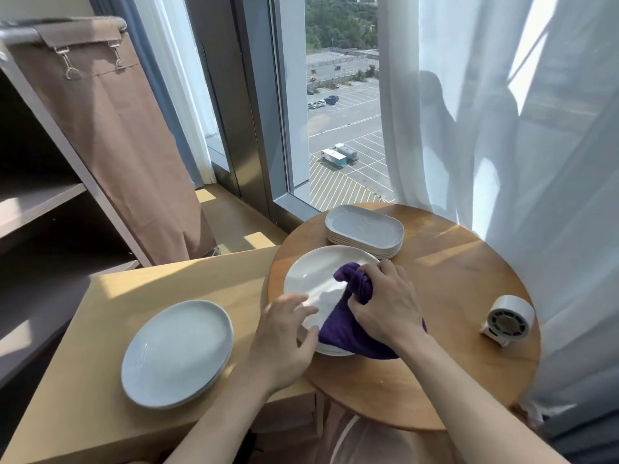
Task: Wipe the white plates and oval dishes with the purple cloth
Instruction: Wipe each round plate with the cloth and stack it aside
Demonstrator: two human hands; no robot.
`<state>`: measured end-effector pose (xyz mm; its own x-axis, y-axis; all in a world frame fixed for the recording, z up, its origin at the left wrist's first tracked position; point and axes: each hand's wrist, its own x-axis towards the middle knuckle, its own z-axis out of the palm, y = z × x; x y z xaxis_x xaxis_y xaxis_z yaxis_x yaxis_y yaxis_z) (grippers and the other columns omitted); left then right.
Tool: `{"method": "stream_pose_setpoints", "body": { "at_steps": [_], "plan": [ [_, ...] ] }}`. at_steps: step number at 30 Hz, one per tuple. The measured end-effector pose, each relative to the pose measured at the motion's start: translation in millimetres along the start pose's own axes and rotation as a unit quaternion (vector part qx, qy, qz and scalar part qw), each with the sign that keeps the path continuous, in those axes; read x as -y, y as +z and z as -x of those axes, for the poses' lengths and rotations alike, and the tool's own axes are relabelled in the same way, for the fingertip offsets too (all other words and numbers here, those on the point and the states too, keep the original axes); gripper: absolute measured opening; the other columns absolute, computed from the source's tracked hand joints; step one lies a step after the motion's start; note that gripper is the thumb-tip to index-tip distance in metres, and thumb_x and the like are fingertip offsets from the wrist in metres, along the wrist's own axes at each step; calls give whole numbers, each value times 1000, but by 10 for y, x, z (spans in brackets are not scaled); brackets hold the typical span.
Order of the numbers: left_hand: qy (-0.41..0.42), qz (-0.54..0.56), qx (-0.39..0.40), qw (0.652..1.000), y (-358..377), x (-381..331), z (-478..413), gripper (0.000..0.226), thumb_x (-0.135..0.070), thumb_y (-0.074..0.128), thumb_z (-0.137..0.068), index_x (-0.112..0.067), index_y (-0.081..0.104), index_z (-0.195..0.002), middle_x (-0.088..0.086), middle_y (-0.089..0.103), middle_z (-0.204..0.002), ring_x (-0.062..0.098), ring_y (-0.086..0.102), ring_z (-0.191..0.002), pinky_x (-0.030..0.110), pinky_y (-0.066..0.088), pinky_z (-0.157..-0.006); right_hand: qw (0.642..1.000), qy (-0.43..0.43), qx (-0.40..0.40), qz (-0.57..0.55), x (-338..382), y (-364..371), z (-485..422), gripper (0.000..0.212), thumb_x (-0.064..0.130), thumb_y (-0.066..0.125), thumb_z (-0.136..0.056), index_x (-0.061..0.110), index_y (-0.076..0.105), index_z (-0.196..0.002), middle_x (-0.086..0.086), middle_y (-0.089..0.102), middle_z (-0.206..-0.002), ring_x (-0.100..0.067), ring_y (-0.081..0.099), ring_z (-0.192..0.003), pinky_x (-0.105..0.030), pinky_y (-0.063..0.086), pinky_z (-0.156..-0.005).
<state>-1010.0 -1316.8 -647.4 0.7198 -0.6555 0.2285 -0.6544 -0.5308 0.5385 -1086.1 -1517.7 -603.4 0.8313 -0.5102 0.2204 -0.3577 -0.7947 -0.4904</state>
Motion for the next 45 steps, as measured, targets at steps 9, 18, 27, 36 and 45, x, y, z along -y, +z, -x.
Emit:
{"method": "stream_pose_setpoints", "body": {
  "at_steps": [9, 18, 27, 36, 45],
  "plan": [
    [41, -49, 100, 993, -112, -33, 68, 38, -31, 42, -104, -31, 61, -137, -15, 52, -147, 9, 29, -145, 33, 31, -119, 998, 30, -26, -52, -57, 75, 315, 73, 60, 76, -73, 40, 46, -137, 12, 47, -135, -18, 39, -130, -42, 40, -102],
    [96, -175, 168, 965, -323, -196, -102, 35, -25, 40, -109, -35, 60, -137, -13, 62, -123, 15, 45, -128, 37, 52, -93, 967, 0, -126, -220, -131, 200, 590, 67, 18, 82, -74, 36, 53, -131, 15, 48, -124, -11, 46, -116, -27, 42, -98],
    [79, -181, 232, 953, -447, -233, -263, 30, -30, 45, -109, -25, 71, -121, -5, 68, -112, 15, 50, -117, 40, 50, -92, 910, 45, -133, -391, -155, 134, 642, 60, 41, 73, -65, 42, 58, -124, 17, 67, -115, -1, 65, -105, -4, 44, -83],
    [124, -156, 138, 970, -461, -228, -166, 25, -22, 48, -108, -25, 71, -118, -6, 70, -116, 14, 54, -115, 33, 50, -94, 889, 43, -159, -427, -195, 61, 595, 58, 42, 72, -64, 38, 63, -121, 18, 71, -112, 4, 65, -103, -1, 42, -82],
    [112, -59, 55, 990, -667, -458, -310, 17, -16, 59, -103, -7, 72, -97, 6, 70, -97, 23, 56, -95, 36, 46, -85, 867, 16, -239, -438, -132, 18, 626, 49, 31, 75, -71, 46, 60, -115, 17, 70, -111, -7, 66, -103, -13, 47, -90]
  ]
}}
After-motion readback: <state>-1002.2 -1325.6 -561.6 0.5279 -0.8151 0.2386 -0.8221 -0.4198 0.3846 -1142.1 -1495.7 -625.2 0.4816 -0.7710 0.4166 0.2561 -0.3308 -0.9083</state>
